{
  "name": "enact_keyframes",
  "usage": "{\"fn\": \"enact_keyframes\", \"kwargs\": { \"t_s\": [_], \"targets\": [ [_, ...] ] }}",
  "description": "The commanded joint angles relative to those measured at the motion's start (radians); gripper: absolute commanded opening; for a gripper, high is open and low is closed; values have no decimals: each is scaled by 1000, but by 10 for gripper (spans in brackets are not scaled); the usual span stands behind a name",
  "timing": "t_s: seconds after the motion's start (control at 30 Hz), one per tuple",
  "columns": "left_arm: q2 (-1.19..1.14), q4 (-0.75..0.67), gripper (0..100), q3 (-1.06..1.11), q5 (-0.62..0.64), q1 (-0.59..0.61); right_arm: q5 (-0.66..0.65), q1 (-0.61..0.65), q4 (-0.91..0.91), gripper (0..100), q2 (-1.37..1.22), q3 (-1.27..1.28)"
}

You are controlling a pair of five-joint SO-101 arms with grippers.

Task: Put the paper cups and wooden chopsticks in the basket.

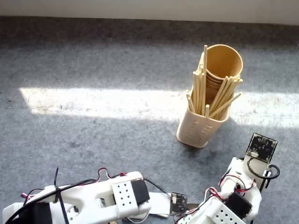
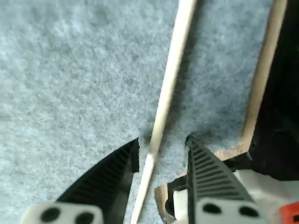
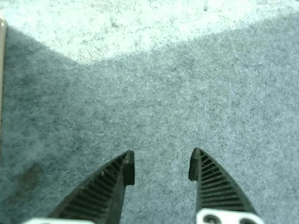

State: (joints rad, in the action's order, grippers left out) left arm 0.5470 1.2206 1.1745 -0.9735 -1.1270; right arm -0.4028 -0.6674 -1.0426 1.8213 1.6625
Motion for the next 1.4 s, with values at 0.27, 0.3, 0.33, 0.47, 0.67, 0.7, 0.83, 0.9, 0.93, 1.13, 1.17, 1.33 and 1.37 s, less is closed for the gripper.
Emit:
{"fn": "enact_keyframes", "kwargs": {
  "t_s": [0.27, 0.3, 0.33, 0.47, 0.67, 0.7, 0.83, 0.9, 0.93, 1.13, 1.17, 1.33, 1.37],
  "targets": [
    [10, -54, 168, 10, -135, 275, -26, 8, 13, 198, 12, 133],
    [10, -41, 168, 8, -135, 277, -26, 8, 13, 198, 12, 133],
    [10, -31, 166, 8, -137, 275, -26, 8, 13, 198, 12, 133],
    [12, 28, 165, -64, -132, 285, -26, 8, 13, 198, 12, 133],
    [4, 95, 165, -245, -137, 383, -26, 8, 12, 198, 12, 133],
    [2, 78, 167, -263, -138, 414, -26, 8, 12, 198, 12, 133],
    [8, 15, 168, -320, -173, 547, -26, 8, 10, 198, 12, 133],
    [10, 20, 168, -351, -227, 607, -26, 8, 10, 198, 12, 133],
    [10, 21, 168, -364, -239, 630, -26, 8, 10, 198, 12, 133],
    [10, 54, 168, -429, -249, 700, -26, 10, 12, 198, 12, 134],
    [10, 57, 168, -433, -249, 700, -26, 10, 12, 198, 12, 134],
    [4, 101, 165, -404, -236, 647, -26, 10, 12, 198, 12, 134],
    [4, 149, 165, -377, -230, 608, -26, 10, 12, 198, 12, 134]
  ]
}}
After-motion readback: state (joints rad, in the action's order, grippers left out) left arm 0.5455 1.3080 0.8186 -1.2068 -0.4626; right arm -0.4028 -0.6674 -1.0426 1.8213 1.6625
